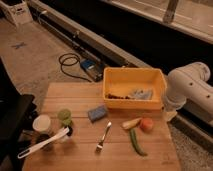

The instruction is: Stack cups into tray

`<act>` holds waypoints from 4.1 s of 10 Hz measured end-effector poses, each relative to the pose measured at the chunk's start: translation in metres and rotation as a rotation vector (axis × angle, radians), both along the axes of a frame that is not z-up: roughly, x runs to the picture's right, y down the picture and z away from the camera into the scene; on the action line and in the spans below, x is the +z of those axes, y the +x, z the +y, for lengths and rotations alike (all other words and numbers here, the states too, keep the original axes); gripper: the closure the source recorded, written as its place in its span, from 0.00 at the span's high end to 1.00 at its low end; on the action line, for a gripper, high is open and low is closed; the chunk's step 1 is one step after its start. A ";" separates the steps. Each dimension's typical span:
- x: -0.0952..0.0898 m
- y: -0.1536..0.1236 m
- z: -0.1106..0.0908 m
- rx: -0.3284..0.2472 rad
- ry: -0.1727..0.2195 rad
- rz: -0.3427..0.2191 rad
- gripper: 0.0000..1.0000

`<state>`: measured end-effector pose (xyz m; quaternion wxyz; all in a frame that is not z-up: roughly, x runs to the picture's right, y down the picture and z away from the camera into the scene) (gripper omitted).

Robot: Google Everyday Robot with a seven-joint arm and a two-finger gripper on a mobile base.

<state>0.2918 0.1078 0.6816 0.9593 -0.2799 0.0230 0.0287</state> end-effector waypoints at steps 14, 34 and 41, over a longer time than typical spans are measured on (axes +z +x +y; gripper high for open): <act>-0.009 -0.142 -0.011 -0.318 0.019 -0.252 0.65; 0.006 -0.368 -0.037 -0.733 0.130 -0.560 0.65; 0.033 -0.406 -0.009 -0.816 0.081 -0.699 0.65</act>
